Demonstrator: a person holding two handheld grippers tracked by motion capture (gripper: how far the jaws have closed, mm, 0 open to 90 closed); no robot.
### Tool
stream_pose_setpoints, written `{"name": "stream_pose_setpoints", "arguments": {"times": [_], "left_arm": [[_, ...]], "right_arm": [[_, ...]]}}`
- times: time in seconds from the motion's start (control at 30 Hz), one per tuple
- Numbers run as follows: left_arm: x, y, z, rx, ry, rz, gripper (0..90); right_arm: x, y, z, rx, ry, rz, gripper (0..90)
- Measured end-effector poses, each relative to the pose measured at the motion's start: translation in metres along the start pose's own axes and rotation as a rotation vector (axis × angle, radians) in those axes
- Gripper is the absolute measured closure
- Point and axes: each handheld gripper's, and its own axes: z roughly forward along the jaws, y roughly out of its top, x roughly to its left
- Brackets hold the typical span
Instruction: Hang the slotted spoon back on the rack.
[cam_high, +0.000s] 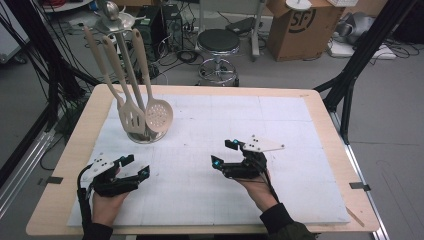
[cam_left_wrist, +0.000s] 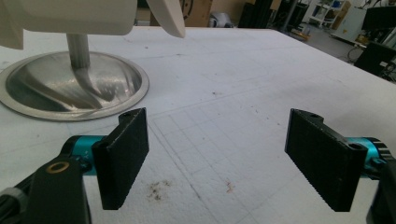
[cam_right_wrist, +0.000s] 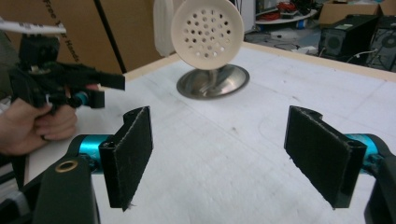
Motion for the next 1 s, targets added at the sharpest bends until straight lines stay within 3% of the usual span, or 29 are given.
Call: {"name": "stream_pose_setpoints", "arguments": {"times": [0.37, 1.0], "left_arm": [[-0.001, -0.002, 0.005, 0.015, -0.004, -0.004, 22.2], [-0.002, -0.004, 0.009, 0.042, 0.007, -0.007, 22.2]], "right_arm": [[-0.015, -0.027, -0.016, 0.006, -0.031, 0.038, 22.9], [-0.028, -0.048, -0.034, -0.016, -0.034, 0.079, 23.2]]}}
